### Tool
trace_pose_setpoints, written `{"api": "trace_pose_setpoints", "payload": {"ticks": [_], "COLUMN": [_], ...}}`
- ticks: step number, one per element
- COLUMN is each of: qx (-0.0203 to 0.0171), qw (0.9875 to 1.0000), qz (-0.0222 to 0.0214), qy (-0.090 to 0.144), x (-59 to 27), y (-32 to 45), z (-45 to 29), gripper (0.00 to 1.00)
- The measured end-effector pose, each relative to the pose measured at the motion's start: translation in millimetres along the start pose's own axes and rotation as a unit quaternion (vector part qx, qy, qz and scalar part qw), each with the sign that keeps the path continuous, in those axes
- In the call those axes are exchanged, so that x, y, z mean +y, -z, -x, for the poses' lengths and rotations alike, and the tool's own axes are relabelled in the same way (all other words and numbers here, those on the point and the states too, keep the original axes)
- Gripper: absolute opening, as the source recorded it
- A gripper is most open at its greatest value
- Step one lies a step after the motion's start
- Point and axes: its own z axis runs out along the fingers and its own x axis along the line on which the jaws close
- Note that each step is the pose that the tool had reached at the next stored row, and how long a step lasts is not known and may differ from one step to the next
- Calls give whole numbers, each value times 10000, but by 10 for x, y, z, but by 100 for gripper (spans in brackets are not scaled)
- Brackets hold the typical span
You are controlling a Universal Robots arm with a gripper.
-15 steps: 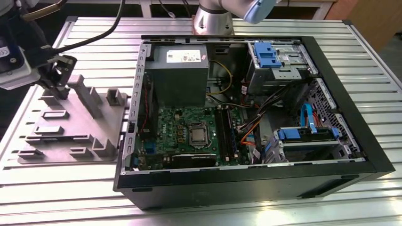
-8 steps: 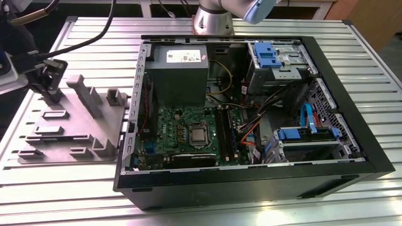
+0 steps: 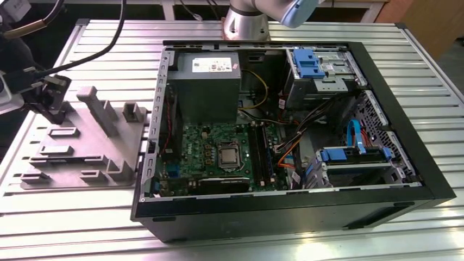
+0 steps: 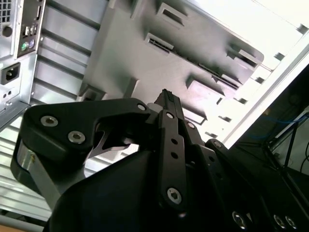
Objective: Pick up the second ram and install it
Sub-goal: 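Reach for the second ram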
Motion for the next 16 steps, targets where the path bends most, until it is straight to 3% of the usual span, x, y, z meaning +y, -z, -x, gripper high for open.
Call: {"api": "trace_pose_setpoints", "payload": {"ticks": [16], "qx": [0], "qw": [10000], "qz": [0], "qy": [0], "x": [-58], "y": [-211], "z": [-137], "gripper": [10]}}
